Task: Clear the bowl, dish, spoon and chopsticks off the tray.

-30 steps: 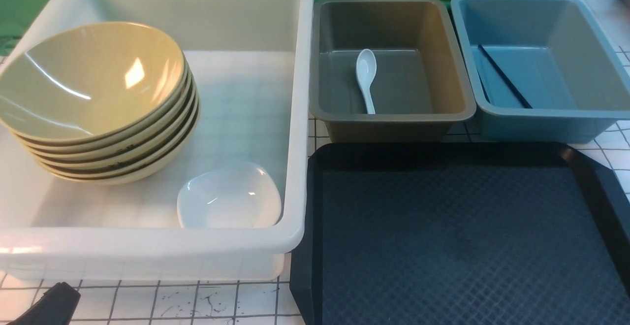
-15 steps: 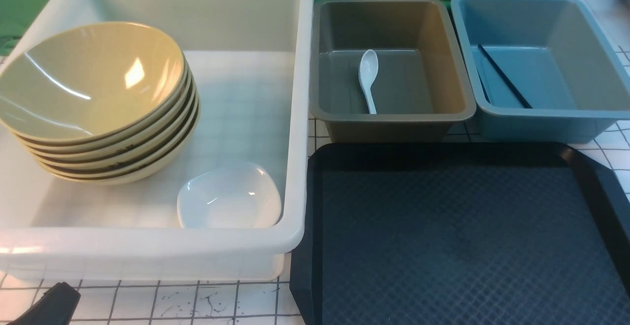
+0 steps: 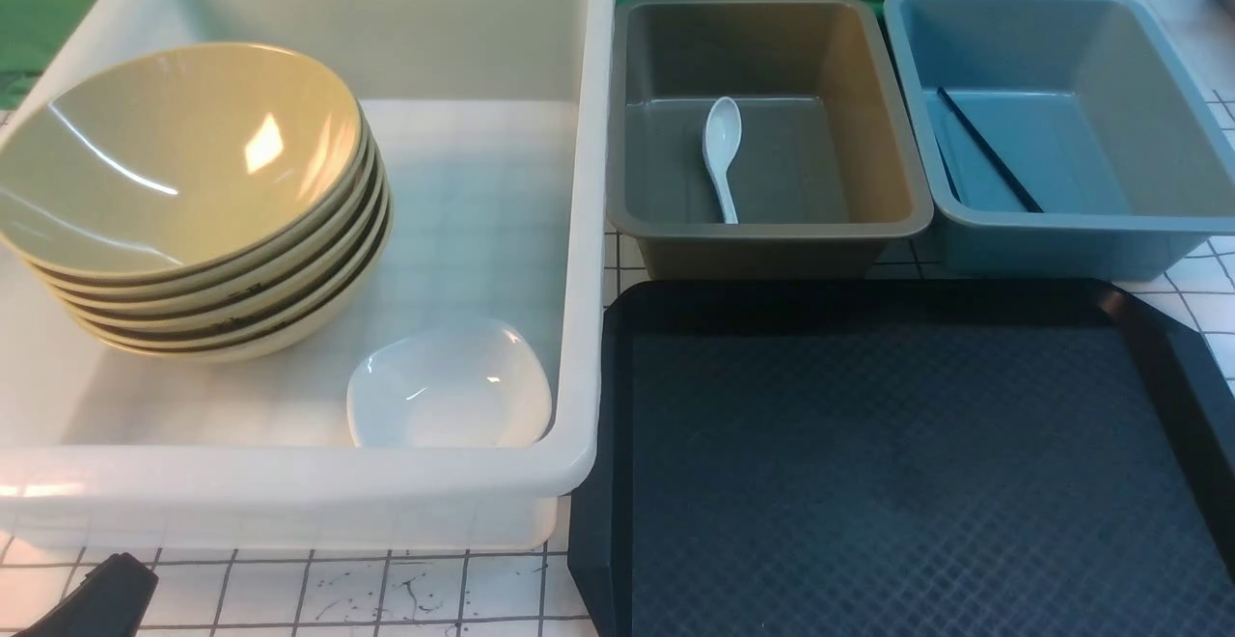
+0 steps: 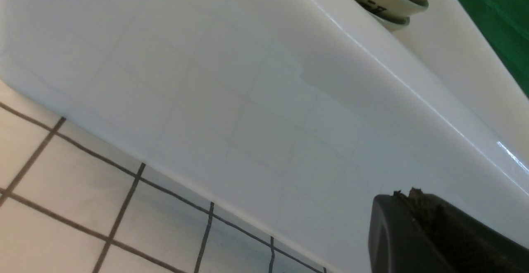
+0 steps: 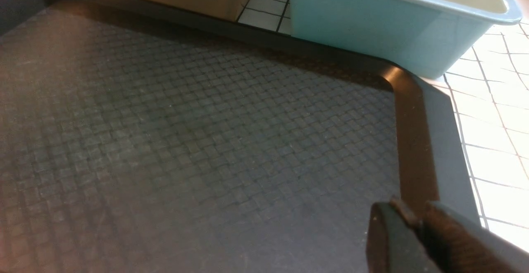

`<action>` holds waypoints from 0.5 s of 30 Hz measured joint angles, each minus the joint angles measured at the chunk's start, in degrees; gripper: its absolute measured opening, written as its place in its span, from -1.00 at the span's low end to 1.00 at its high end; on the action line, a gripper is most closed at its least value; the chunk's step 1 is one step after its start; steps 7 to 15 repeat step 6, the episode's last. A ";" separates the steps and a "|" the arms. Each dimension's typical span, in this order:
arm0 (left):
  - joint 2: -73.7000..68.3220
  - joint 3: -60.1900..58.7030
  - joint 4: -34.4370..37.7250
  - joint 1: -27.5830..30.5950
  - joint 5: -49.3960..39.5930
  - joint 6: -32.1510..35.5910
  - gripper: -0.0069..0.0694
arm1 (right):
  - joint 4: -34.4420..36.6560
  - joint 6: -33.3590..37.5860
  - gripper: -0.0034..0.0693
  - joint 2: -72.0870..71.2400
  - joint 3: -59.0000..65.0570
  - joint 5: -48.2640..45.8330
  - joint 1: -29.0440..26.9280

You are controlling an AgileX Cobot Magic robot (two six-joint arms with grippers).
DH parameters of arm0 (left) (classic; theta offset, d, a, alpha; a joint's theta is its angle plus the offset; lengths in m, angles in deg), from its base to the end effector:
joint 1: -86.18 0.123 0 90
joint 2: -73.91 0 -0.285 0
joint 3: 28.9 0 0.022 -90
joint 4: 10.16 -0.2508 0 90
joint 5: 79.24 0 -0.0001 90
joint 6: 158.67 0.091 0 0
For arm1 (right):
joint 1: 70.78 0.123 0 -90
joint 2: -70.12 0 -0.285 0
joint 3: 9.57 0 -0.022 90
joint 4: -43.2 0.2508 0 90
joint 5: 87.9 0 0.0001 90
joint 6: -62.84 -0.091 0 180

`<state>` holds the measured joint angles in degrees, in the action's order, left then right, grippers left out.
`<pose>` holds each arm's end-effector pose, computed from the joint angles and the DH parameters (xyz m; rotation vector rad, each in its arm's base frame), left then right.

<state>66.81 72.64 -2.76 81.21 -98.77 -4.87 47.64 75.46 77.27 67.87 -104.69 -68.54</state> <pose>0.0528 -0.0085 0.1760 -0.4236 1.8124 -0.5050 0.0539 0.0042 0.1860 -0.1797 1.7597 -0.0577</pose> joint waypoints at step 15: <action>0.00 0.00 0.00 0.00 0.00 0.00 -0.82 | 0.00 0.00 -0.56 0.00 0.00 0.00 0.00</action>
